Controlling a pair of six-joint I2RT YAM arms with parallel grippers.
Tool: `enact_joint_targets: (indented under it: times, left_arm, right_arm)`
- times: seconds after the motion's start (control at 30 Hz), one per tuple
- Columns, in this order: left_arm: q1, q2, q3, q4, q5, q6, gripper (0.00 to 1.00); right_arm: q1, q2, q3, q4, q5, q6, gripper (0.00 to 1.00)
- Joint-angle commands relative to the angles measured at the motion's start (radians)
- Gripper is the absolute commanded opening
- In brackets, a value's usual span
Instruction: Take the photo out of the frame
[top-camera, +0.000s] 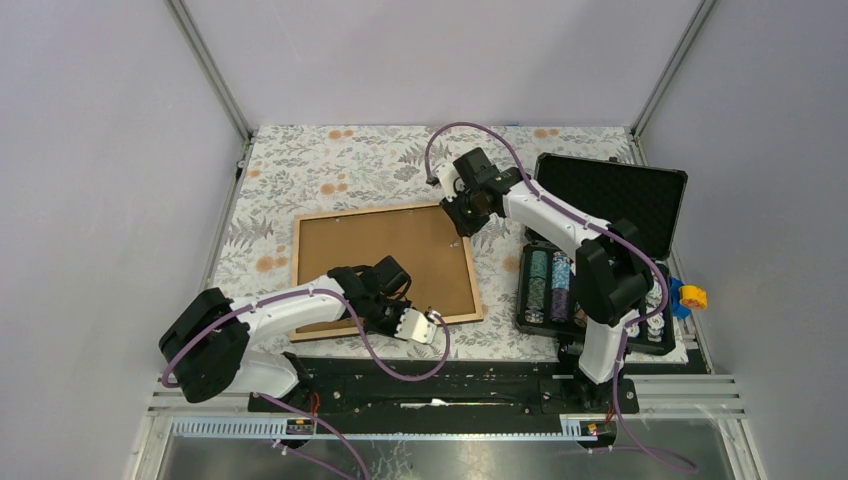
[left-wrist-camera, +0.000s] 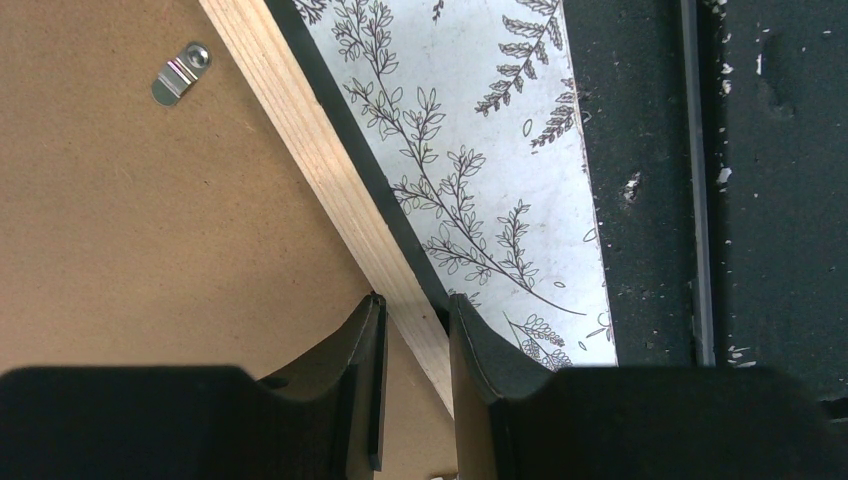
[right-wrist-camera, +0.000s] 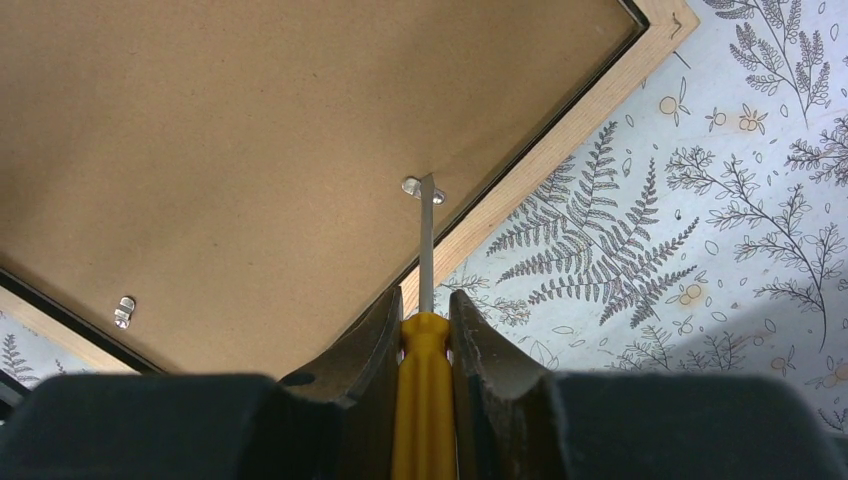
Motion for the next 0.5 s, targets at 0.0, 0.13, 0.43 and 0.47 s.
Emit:
enact_joint_targets:
  times: [0.0, 0.13, 0.43, 0.47]
  left_arm:
    - [-0.005, 0.040, -0.032, 0.025, 0.043, 0.026, 0.22]
    - [-0.005, 0.028, -0.035, 0.020, 0.018, 0.003, 0.30]
    - [0.004, -0.065, -0.030, -0.034, -0.085, -0.043, 0.52]
    - [0.013, -0.072, -0.017, -0.030, -0.100, -0.087, 0.53]
  right_arm:
    - [0.005, 0.006, 0.020, -0.042, -0.038, 0.010, 0.00]
    - [0.003, -0.013, 0.047, -0.042, -0.012, 0.018, 0.00]
    - [-0.051, -0.076, 0.119, -0.043, -0.082, 0.067, 0.00]
    - [-0.068, -0.084, 0.118, -0.041, -0.103, 0.074, 0.00]
